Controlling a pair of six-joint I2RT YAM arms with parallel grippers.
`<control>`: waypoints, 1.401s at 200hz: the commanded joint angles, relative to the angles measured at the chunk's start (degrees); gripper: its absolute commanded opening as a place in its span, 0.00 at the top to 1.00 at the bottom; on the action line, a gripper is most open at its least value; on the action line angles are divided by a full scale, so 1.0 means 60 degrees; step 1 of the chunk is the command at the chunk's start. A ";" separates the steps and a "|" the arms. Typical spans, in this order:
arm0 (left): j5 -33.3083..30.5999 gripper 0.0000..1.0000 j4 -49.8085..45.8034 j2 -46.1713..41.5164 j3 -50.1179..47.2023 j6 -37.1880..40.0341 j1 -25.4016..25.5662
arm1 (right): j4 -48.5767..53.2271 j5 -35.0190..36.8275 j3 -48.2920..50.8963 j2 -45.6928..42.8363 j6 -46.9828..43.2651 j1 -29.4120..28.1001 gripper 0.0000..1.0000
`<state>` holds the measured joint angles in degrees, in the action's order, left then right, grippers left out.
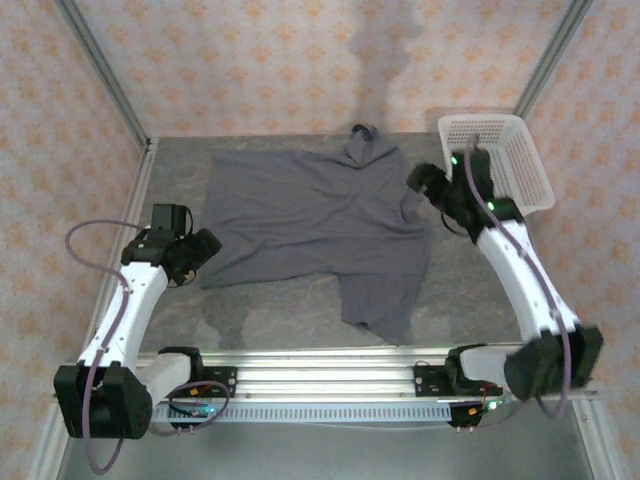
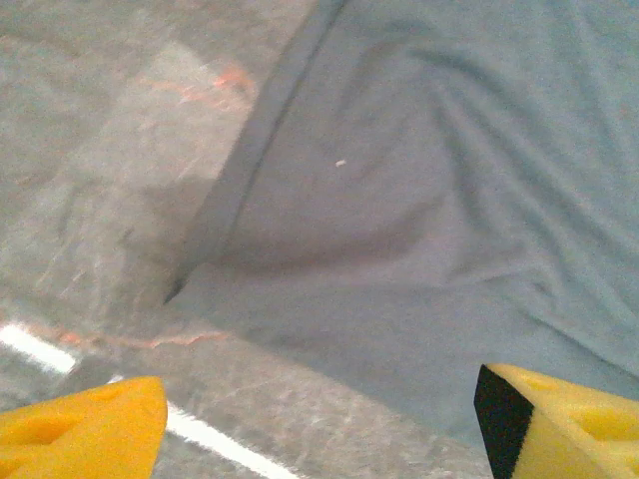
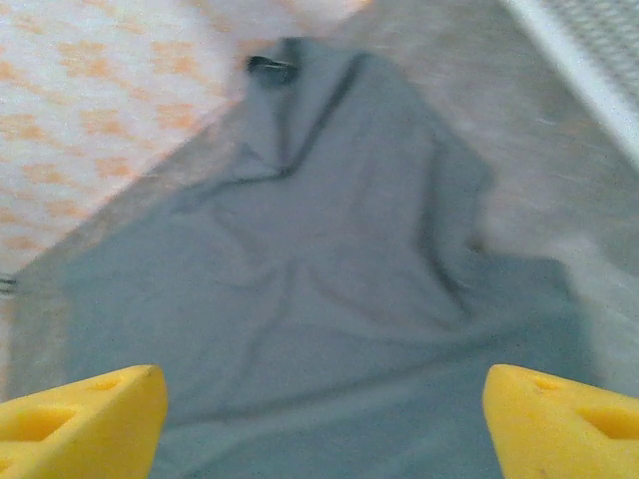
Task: Fold the inside-out t-shirt
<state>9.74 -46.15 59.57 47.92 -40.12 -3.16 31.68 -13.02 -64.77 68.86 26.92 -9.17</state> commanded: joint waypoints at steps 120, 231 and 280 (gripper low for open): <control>-0.1337 0.19 -0.0745 -0.0671 -0.1249 -0.0454 -0.0163 | -0.1367 -0.0711 0.4321 0.2519 0.1248 0.0126 0.51; -0.0045 0.25 0.0745 0.2085 -0.1534 -0.0887 -0.0191 | -0.0270 -0.0046 0.4054 0.0890 0.1198 0.0184 1.00; -0.0057 0.33 0.2236 0.2679 -0.1738 -0.1011 -0.0221 | -0.0274 -0.0329 0.3968 0.1150 0.0921 0.0181 1.00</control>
<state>8.78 -39.27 74.46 39.09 -45.17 -3.86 29.28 -14.96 -40.27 75.09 33.76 -8.21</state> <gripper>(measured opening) 0.688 0.041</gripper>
